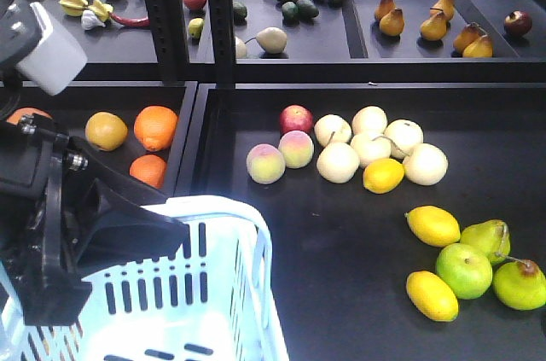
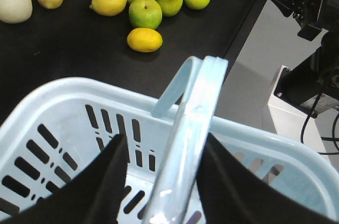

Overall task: Pick three apples into basket with both arms
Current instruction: 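Lift the basket by its handle with the left gripper toward the robot, then drive the base away from the table holding the basket in left gripper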

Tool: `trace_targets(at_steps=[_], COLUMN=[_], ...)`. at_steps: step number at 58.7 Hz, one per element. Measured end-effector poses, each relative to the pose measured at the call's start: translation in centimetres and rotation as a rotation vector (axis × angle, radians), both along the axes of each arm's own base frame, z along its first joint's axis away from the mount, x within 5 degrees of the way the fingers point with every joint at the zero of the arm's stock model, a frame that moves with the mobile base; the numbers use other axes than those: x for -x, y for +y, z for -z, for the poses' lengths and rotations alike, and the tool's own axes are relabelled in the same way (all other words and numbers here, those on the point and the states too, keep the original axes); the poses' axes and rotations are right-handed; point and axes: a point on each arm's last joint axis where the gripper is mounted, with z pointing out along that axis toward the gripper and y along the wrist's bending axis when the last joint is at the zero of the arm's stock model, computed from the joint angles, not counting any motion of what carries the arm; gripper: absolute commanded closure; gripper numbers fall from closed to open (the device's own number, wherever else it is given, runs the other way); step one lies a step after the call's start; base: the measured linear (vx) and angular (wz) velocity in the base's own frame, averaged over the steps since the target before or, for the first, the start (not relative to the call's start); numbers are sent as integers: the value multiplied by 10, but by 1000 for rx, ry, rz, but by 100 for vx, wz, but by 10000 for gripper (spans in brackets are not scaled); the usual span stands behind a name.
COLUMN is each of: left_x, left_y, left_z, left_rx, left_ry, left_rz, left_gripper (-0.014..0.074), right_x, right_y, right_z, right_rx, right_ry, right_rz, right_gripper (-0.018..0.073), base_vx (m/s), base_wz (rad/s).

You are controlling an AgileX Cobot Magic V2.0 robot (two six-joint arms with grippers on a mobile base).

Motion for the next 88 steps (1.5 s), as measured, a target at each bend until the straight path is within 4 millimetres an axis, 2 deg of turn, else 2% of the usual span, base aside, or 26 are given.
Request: trace_targets(at_steps=[46, 88], left_x=[0, 0], left_y=[0, 0], left_z=[0, 0], left_rx=[5, 5], left_ry=[0, 0], left_rz=[-1, -1], left_gripper=[602, 602], right_x=[0, 0], right_y=[0, 0], right_z=[0, 0], right_rx=[0, 0], right_ry=[0, 0], right_rz=[0, 0], right_gripper=[567, 567], base_vx=[0, -3], base_wz=[1, 15])
